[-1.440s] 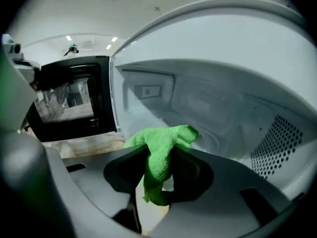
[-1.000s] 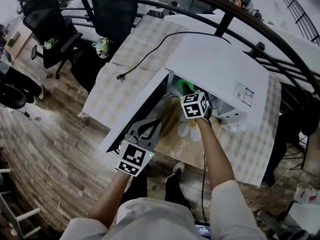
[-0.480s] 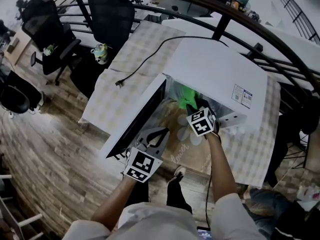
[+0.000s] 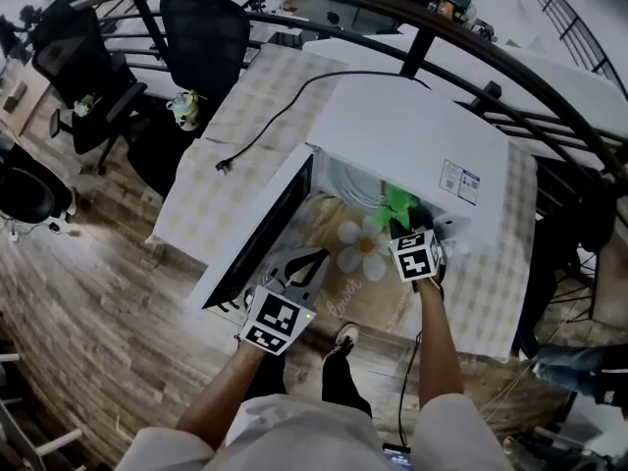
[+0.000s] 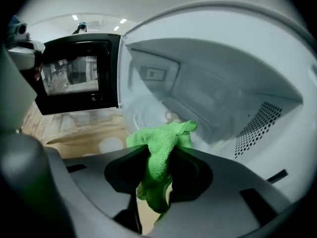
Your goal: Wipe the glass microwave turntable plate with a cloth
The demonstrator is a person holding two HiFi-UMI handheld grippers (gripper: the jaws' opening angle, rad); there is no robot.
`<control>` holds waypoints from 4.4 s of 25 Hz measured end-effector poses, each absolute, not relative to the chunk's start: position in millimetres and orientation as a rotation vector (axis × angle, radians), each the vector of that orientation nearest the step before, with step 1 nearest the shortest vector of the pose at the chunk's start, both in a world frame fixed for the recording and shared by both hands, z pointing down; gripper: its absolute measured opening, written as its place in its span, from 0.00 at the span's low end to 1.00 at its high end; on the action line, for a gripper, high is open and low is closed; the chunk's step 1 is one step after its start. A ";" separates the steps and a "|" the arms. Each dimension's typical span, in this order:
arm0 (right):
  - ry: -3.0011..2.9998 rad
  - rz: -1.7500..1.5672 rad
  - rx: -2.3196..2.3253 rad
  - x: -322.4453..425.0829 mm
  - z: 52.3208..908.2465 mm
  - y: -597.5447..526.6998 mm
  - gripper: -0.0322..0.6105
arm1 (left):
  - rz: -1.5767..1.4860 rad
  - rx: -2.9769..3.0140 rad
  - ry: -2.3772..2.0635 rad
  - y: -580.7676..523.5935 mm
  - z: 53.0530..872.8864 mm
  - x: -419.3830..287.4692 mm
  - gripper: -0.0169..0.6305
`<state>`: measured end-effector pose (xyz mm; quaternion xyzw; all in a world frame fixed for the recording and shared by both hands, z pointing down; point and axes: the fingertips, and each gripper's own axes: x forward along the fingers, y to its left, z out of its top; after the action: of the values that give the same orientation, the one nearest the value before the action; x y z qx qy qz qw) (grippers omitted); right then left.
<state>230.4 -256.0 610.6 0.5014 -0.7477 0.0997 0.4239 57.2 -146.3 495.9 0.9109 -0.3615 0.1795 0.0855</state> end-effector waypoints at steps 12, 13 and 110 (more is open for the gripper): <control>-1.993 -0.094 1.282 126.6 587.6 -353.3 0.26 | 0.552 2.646 -1.126 -147.5 513.7 28.5 0.06; -1.991 -0.108 1.265 119.3 593.7 -363.7 0.26 | 0.558 2.639 -1.126 -146.2 517.4 27.7 0.06; -2.103 -0.209 1.848 270.9 241.0 -62.2 0.25 | 0.219 3.128 -1.104 -124.2 264.0 116.9 0.06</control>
<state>270.9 -62.2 241.0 0.6491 -0.7387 -0.0735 0.1663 116.9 -124.2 264.0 0.9370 -0.3308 0.0656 -0.0912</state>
